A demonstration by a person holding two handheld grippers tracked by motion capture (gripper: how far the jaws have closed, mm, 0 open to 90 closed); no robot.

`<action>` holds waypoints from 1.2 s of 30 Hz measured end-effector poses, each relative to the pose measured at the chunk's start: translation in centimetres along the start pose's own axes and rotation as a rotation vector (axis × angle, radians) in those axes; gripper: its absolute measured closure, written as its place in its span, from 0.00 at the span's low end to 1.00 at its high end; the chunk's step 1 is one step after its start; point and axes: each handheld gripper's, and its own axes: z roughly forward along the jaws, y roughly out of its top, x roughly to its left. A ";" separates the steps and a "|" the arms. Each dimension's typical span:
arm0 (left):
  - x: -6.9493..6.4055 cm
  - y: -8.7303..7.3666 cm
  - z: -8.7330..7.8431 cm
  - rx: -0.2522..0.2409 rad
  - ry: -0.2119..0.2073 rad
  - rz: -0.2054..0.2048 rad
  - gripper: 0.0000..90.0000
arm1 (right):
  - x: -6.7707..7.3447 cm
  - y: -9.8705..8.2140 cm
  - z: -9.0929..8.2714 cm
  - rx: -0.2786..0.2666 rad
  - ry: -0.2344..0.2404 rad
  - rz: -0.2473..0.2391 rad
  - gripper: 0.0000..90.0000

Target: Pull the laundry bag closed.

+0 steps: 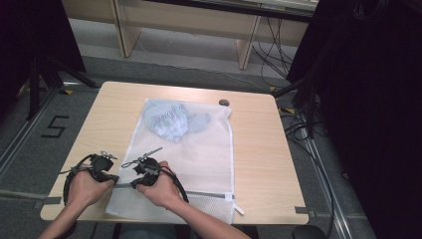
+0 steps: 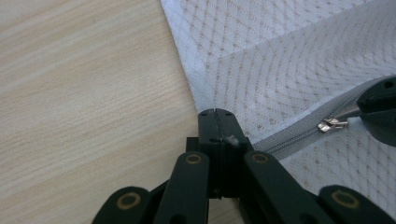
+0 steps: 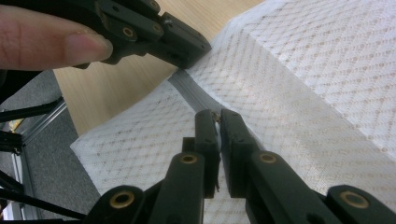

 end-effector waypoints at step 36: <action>-0.1 0.0 0.0 -0.009 -0.001 -0.011 1.00 | -0.9 -0.5 -1.1 0.013 -0.008 -0.013 0.97</action>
